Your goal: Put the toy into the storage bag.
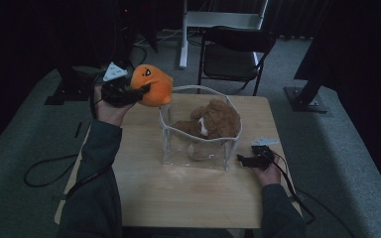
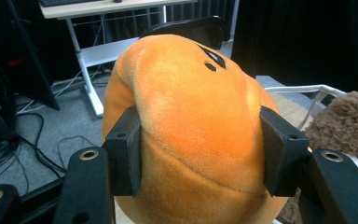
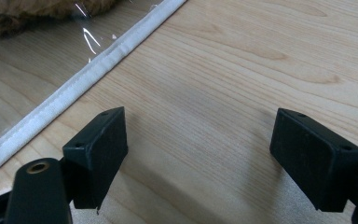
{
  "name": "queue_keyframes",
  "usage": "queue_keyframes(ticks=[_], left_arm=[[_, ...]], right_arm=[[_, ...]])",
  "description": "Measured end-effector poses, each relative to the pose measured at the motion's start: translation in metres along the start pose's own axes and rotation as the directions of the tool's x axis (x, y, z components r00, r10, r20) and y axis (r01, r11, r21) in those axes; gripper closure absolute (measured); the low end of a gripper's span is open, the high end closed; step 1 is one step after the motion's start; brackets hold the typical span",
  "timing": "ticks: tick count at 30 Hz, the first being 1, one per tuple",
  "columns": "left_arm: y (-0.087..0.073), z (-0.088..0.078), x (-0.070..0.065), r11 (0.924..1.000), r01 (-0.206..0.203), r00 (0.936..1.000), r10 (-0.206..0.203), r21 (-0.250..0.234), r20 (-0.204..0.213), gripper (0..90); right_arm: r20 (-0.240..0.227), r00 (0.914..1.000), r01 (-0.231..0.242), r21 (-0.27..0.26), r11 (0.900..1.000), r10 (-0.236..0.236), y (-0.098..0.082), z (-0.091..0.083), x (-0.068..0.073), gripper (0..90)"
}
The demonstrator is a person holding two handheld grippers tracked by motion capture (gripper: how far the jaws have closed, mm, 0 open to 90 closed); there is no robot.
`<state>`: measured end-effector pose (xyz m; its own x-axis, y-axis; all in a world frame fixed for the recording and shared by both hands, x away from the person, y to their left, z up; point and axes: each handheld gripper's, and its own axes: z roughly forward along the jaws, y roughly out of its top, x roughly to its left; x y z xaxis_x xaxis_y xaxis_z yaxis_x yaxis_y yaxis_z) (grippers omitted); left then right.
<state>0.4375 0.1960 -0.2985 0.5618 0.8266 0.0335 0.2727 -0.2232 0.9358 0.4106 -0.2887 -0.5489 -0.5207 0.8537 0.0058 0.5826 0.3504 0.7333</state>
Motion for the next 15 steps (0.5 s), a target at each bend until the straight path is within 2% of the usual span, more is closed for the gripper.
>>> queue_keyframes(ticks=[15], left_arm=[[0.005,0.004,-0.016,0.9997,-0.020,0.9990,0.020,-0.016,0.039,42.1]], right_arm=[[0.000,1.0000,0.000,0.001,1.000,0.000,0.000,0.000,0.000,18.1]])
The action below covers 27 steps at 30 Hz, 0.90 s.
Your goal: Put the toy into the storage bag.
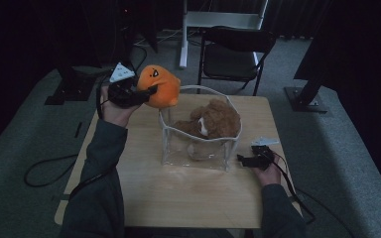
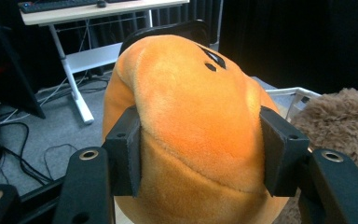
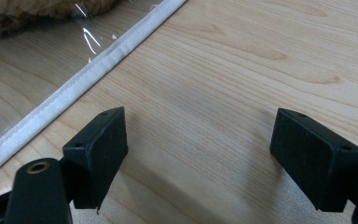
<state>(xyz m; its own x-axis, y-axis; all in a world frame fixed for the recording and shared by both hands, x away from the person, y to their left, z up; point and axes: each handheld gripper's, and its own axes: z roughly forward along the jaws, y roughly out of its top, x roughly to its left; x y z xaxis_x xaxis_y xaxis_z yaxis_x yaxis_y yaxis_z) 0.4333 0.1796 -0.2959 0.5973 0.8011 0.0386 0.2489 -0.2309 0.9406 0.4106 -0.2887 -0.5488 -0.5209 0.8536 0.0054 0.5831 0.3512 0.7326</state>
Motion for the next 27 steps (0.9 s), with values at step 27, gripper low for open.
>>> queue_keyframes(ticks=[27], left_arm=[[0.002,0.009,-0.020,0.9997,-0.025,0.9986,0.026,-0.003,0.047,42.0]], right_arm=[[-0.001,1.0000,0.000,0.000,1.000,0.000,0.000,0.000,0.000,18.1]])
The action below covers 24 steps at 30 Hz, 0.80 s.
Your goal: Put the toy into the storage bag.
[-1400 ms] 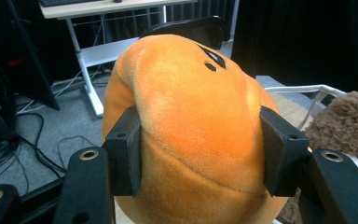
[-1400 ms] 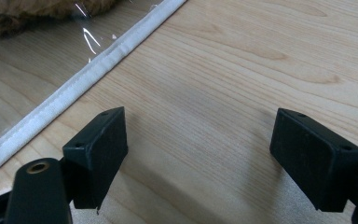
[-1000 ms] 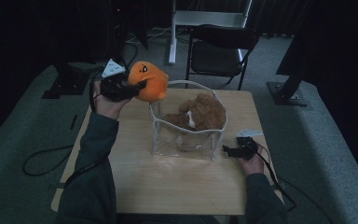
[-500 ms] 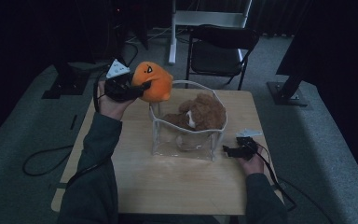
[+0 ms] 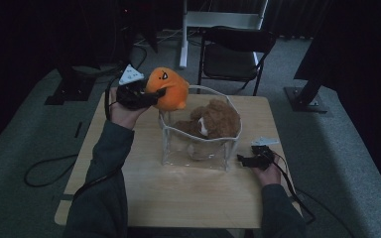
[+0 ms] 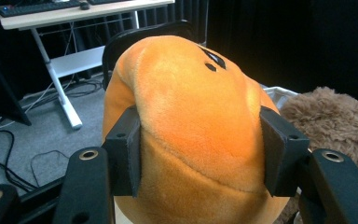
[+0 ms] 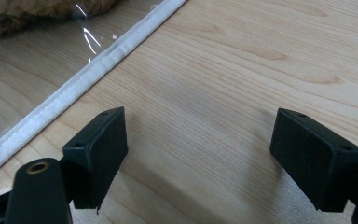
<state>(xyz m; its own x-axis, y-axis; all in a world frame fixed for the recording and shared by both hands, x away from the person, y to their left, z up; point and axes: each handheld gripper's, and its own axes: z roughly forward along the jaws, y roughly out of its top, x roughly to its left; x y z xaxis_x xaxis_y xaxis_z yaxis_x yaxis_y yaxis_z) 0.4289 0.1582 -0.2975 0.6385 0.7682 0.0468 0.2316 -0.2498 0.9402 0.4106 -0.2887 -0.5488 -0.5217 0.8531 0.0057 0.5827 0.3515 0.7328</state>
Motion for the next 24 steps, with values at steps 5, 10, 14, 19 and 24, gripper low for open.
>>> queue_keyframes(ticks=[5,10,14,19,24], left_arm=[[0.000,0.003,-0.004,1.0000,-0.005,1.0000,0.005,0.004,0.009,42.0],[0.000,0.005,-0.008,0.9999,-0.013,0.9998,0.013,0.008,0.015,42.0],[-0.001,0.007,-0.011,0.9997,-0.022,0.9996,0.022,0.013,0.020,42.0],[-0.001,0.009,-0.015,0.9995,-0.028,0.9991,0.028,0.014,0.031,42.0],[-0.002,0.012,-0.018,0.9992,-0.033,0.9988,0.033,0.022,0.036,41.9]], right_arm=[[0.000,1.0000,0.000,0.000,1.000,0.000,0.000,0.000,0.000,18.0],[0.001,1.0000,0.001,0.000,1.000,-0.001,0.000,0.000,0.000,18.1],[0.000,1.0000,0.001,0.000,1.000,-0.001,0.000,0.000,0.000,18.1],[0.000,1.0000,0.001,0.000,1.000,-0.001,0.000,0.000,0.000,18.0],[0.000,1.0000,0.001,0.000,1.000,-0.001,0.000,0.000,0.000,18.0]])
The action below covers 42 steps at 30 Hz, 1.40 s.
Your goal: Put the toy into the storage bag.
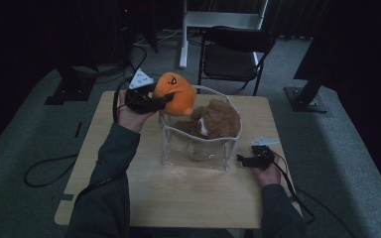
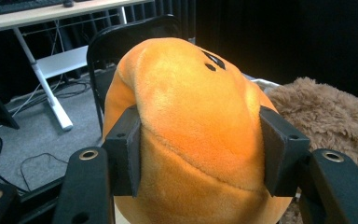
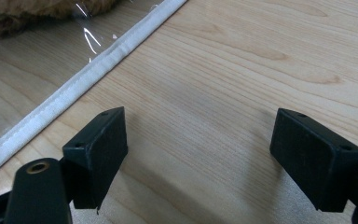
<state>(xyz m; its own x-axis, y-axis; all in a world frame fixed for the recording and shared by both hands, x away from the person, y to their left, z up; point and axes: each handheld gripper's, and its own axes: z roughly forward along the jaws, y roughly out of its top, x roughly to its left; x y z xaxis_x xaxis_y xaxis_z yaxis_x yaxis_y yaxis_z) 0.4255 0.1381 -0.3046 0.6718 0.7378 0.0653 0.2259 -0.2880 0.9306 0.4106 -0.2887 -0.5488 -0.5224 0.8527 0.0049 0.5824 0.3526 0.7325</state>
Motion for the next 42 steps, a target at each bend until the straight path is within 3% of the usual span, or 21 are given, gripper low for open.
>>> queue_keyframes(ticks=[31,42], left_arm=[[-0.008,0.012,-0.011,0.9998,-0.005,0.9996,0.004,0.021,0.029,41.9],[-0.011,0.017,-0.018,0.9990,-0.024,0.9989,0.022,0.038,0.040,42.0]], right_arm=[[0.000,1.0000,0.000,0.000,1.000,0.000,0.000,0.000,0.000,18.0],[0.000,1.0000,0.000,0.000,1.000,0.000,0.000,0.000,0.000,18.0]])
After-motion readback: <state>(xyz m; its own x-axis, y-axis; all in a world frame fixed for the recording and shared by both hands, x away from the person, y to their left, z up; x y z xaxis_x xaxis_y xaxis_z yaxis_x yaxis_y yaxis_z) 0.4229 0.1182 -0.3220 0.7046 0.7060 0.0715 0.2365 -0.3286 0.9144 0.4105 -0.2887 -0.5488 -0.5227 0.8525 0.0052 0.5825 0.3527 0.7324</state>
